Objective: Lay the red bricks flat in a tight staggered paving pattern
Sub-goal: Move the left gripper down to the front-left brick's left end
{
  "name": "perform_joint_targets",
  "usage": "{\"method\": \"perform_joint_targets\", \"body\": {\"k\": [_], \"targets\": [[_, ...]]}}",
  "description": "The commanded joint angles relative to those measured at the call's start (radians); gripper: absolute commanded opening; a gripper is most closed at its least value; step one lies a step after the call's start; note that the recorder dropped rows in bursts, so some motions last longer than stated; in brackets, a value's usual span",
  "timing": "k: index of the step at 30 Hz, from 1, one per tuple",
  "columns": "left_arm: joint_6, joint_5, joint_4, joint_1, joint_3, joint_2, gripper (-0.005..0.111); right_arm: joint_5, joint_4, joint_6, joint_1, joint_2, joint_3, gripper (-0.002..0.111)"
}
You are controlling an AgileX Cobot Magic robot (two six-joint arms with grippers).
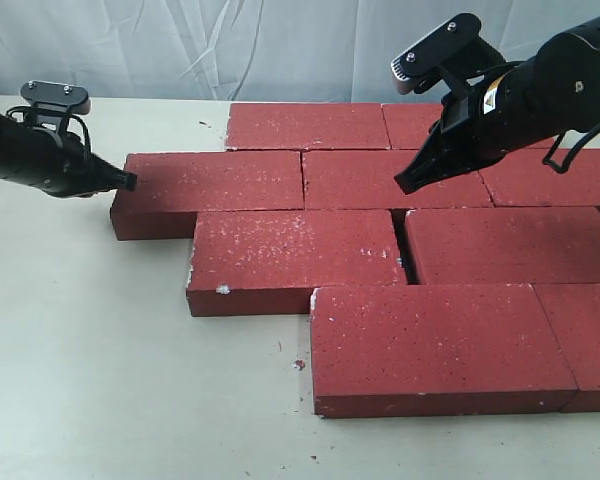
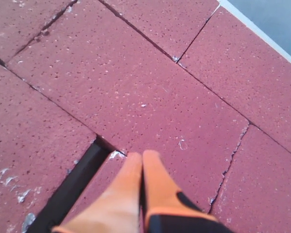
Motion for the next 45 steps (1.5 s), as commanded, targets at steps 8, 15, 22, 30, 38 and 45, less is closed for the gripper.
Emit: {"method": "perform_joint_targets", "body": {"k": [8, 15, 22, 30, 38, 45], "targets": [[-0.012, 0.044, 0.069, 0.047, 0.019, -0.112, 0.000, -0.014, 0.000, -0.003, -0.003, 0.001, 0.004, -0.001], [-0.200, 0.467, 0.285, 0.073, 0.043, -0.251, 0.000, 0.017, 0.030, -0.003, -0.003, 0.001, 0.004, -0.001], [-0.381, 0.668, 0.612, -0.019, 0.043, -0.262, 0.000, 0.125, 0.030, -0.005, -0.003, 0.001, 0.004, -0.001], [-0.428, 0.646, 0.717, -0.137, 0.043, -0.210, 0.000, 0.132, 0.028, -0.007, -0.003, 0.001, 0.004, -0.001], [-0.422, 0.574, 0.682, -0.166, 0.021, -0.128, 0.000, 0.121, 0.026, -0.007, -0.003, 0.001, 0.004, -0.001], [-0.420, 0.562, 0.655, -0.166, 0.018, -0.124, 0.000, 0.117, 0.026, -0.007, -0.003, 0.001, 0.004, -0.001]]}}
